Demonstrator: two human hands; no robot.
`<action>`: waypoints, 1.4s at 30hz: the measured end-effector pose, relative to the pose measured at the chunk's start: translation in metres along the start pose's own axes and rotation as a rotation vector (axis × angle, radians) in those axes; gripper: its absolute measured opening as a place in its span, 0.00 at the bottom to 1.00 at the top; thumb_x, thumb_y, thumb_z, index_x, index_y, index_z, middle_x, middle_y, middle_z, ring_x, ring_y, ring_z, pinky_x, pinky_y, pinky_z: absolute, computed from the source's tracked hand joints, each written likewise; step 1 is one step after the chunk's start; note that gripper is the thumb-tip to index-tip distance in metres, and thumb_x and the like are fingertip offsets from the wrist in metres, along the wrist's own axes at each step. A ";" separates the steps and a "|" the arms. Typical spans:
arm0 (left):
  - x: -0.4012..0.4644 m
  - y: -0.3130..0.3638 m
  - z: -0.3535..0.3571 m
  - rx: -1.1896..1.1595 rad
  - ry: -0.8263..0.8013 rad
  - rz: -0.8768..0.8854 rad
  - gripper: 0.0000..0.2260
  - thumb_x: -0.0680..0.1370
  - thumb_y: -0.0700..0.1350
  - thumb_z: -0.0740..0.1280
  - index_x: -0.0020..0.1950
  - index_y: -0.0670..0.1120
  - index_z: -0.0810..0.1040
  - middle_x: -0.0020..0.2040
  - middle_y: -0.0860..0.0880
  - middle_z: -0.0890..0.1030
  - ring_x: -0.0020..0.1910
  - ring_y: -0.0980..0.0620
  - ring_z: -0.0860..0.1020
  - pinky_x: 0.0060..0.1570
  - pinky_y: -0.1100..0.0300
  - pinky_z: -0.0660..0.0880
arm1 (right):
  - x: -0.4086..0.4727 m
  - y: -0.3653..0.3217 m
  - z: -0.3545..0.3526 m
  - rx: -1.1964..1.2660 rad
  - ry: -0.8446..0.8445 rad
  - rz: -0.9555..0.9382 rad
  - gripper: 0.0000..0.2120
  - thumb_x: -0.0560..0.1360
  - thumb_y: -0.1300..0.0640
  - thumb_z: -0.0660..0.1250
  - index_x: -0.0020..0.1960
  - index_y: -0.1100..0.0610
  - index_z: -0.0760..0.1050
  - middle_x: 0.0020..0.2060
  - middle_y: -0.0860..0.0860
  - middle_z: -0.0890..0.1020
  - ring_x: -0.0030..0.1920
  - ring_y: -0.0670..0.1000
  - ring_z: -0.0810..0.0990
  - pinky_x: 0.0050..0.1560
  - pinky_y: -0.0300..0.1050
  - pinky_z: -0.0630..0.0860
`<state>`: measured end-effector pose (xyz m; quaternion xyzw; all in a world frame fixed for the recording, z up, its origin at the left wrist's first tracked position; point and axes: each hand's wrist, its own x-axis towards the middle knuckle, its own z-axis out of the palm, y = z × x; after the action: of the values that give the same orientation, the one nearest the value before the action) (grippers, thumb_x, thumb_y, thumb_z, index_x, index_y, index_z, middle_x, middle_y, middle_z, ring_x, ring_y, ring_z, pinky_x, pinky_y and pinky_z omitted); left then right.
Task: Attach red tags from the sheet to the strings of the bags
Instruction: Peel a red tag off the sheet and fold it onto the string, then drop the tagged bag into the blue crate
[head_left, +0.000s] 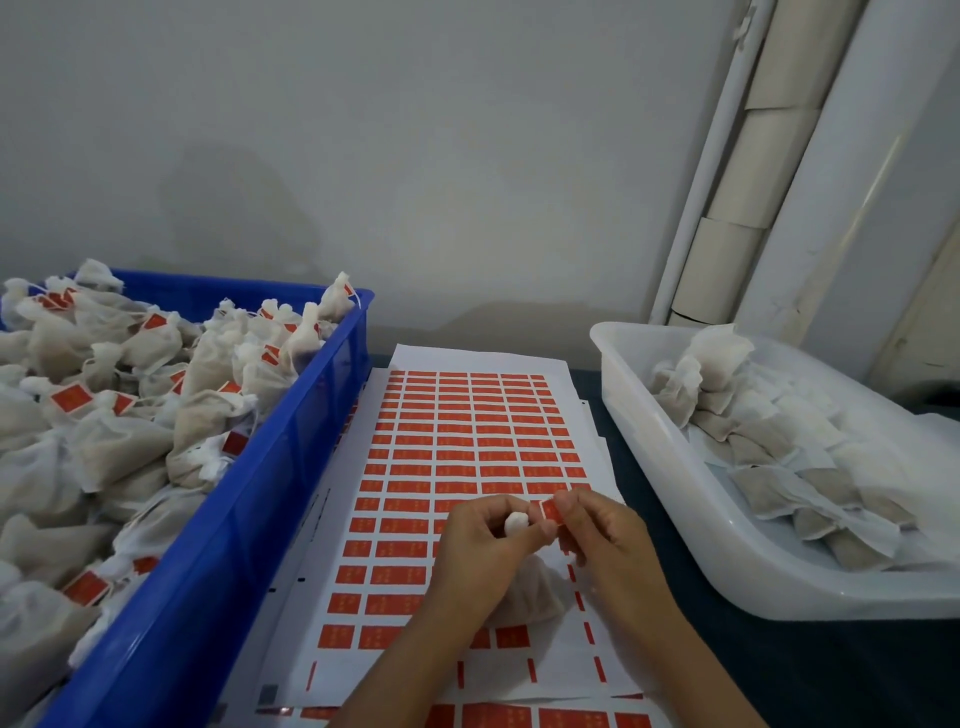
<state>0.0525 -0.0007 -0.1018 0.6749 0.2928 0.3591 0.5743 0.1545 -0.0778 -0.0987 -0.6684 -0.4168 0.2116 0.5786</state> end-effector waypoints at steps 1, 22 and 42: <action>0.000 0.000 0.000 0.005 0.004 -0.003 0.05 0.72 0.45 0.71 0.36 0.52 0.80 0.34 0.58 0.81 0.39 0.62 0.79 0.37 0.76 0.71 | -0.001 0.001 -0.001 0.023 -0.046 0.020 0.16 0.72 0.41 0.60 0.47 0.53 0.78 0.42 0.43 0.83 0.44 0.41 0.81 0.44 0.35 0.76; -0.024 0.014 -0.038 0.817 -0.182 -0.198 0.14 0.71 0.55 0.71 0.55 0.54 0.77 0.53 0.55 0.80 0.46 0.57 0.79 0.50 0.66 0.76 | 0.005 0.008 -0.003 0.111 -0.005 0.141 0.18 0.77 0.49 0.59 0.39 0.62 0.76 0.26 0.51 0.78 0.23 0.44 0.73 0.28 0.32 0.72; 0.113 0.110 -0.151 0.562 0.851 0.024 0.06 0.77 0.42 0.64 0.49 0.41 0.79 0.47 0.45 0.81 0.43 0.49 0.76 0.42 0.58 0.70 | 0.021 0.023 -0.001 0.181 -0.074 0.311 0.21 0.79 0.53 0.57 0.35 0.65 0.73 0.23 0.55 0.76 0.24 0.51 0.72 0.30 0.42 0.72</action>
<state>-0.0094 0.1572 0.0357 0.6006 0.5783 0.5161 0.1964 0.1747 -0.0609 -0.1162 -0.6617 -0.3086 0.3598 0.5810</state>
